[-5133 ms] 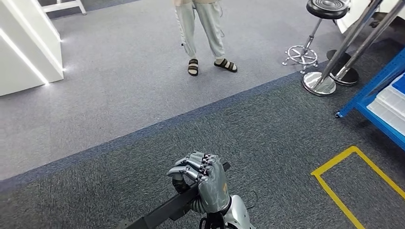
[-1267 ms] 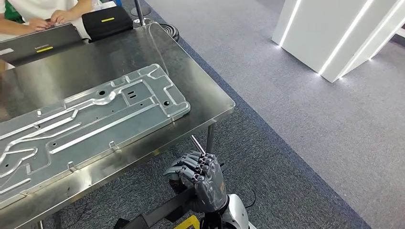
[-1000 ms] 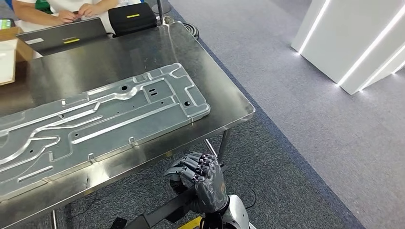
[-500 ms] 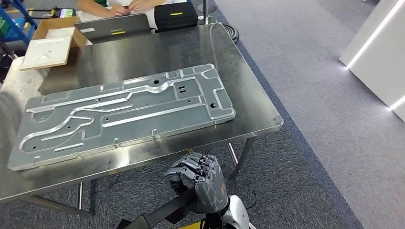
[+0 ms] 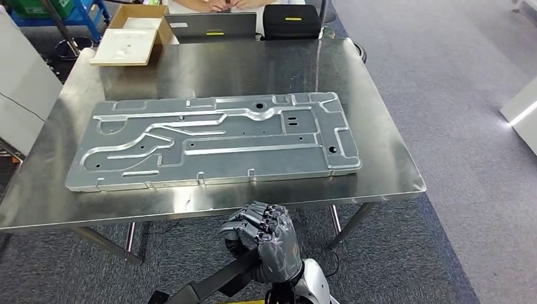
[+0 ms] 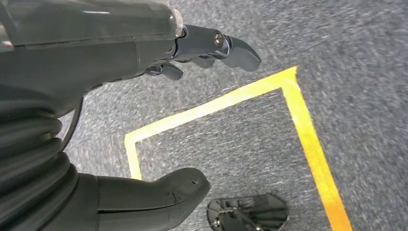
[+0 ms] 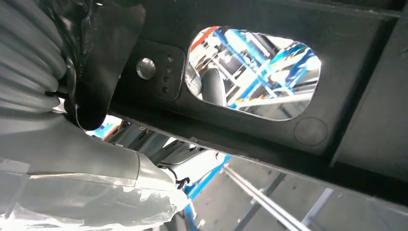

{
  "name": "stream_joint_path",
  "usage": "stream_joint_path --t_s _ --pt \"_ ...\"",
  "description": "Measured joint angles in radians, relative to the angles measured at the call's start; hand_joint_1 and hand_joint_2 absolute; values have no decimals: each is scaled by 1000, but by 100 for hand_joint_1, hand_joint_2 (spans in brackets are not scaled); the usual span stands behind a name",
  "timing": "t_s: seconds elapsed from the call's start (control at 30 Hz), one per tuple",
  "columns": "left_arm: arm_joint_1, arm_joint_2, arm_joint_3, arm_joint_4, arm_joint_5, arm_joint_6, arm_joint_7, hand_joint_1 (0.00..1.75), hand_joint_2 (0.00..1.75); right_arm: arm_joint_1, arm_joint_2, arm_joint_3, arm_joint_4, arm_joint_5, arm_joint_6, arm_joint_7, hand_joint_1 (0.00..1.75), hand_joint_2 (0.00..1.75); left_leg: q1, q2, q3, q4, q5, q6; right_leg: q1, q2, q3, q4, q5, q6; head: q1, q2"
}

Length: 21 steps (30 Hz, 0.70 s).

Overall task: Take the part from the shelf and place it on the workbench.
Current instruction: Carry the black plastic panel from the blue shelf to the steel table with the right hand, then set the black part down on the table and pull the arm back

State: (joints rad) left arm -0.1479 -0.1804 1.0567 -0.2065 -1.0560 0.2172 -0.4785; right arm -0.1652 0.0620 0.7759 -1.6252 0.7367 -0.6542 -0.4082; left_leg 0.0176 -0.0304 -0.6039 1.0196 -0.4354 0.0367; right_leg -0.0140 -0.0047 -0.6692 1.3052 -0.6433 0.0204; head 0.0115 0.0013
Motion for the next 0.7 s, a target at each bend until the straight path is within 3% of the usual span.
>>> stream_joint_path --t_s 0.03,0.07,0.13,0.2,0.27,0.3,0.37,0.43,0.5,0.53,0.57,0.63,0.7 --pt "1 0 0 0 0 0 0 0 175 0 0 0 0 0 0 0 175 175 -1 -14 1 0 0 0 1 2 -2 -8 22 -3 0 0" --pt "1 0 0 0 0 0 0 0 175 0 0 0 0 0 0 0 175 175 -3 -29 2 1 0 0 1 6 15 -54 60 -9 0 0" --pt "1 -1 0 0 0 0 0 0 175 0 0 0 0 0 0 0 175 175 -5 -55 3 2 1 -2 3 42 72 -193 135 -24 0 0" --pt "0 -2 0 0 0 -1 0 0 175 0 0 0 0 -1 0 0 175 175 -2 -76 -3 3 3 -12 5 76 101 -270 161 -34 0 0" --pt "1 -2 0 0 0 -1 0 0 175 0 1 0 -1 -1 0 0 175 175 2 -94 -9 0 8 -27 6 73 103 -282 162 -37 1 0" --pt "3 -1 0 0 -1 0 -1 0 175 -1 2 0 0 -1 0 0 175 175 3 -89 -10 1 7 -33 5 63 107 -289 166 -39 1 0" --pt "3 -1 0 0 -2 0 -3 0 175 -2 4 0 -1 -4 0 -1 175 175 0 -45 -28 42 -23 -41 -1 45 116 -307 174 -45 -1 0" --pt "-1 -1 0 0 -1 -3 -5 0 175 -1 5 0 -1 -8 -1 -2 175 175 1 7 -80 156 -87 -47 0 26 119 -311 176 -49 -2 0" --pt "-3 -1 0 0 1 -10 -7 0 175 0 4 0 1 -10 -1 -2 175 175 5 22 -123 256 -124 -56 2 9 118 -310 175 -50 -2 0" --pt "-2 -1 0 0 3 -14 -7 0 175 0 4 0 2 -11 -1 -2 175 175 7 24 -121 259 -116 -59 1 3 117 -308 174 -48 -2 0" --pt "-1 0 0 0 5 -19 -7 0 175 0 4 0 3 -11 -1 -2 175 175 10 26 -98 223 -91 -61 0 0 117 -306 172 -46 -2 0" --pt "-1 2 0 0 9 -27 -6 0 175 0 5 0 5 -13 -2 -1 175 175 11 30 -23 90 -38 -61 0 -5 116 -296 165 -37 -2 0" --pt "-2 3 0 0 13 -34 -6 0 175 0 5 0 7 -16 -3 6 175 175 7 30 19 11 -21 -50 3 -7 112 -287 160 -26 -2 0"
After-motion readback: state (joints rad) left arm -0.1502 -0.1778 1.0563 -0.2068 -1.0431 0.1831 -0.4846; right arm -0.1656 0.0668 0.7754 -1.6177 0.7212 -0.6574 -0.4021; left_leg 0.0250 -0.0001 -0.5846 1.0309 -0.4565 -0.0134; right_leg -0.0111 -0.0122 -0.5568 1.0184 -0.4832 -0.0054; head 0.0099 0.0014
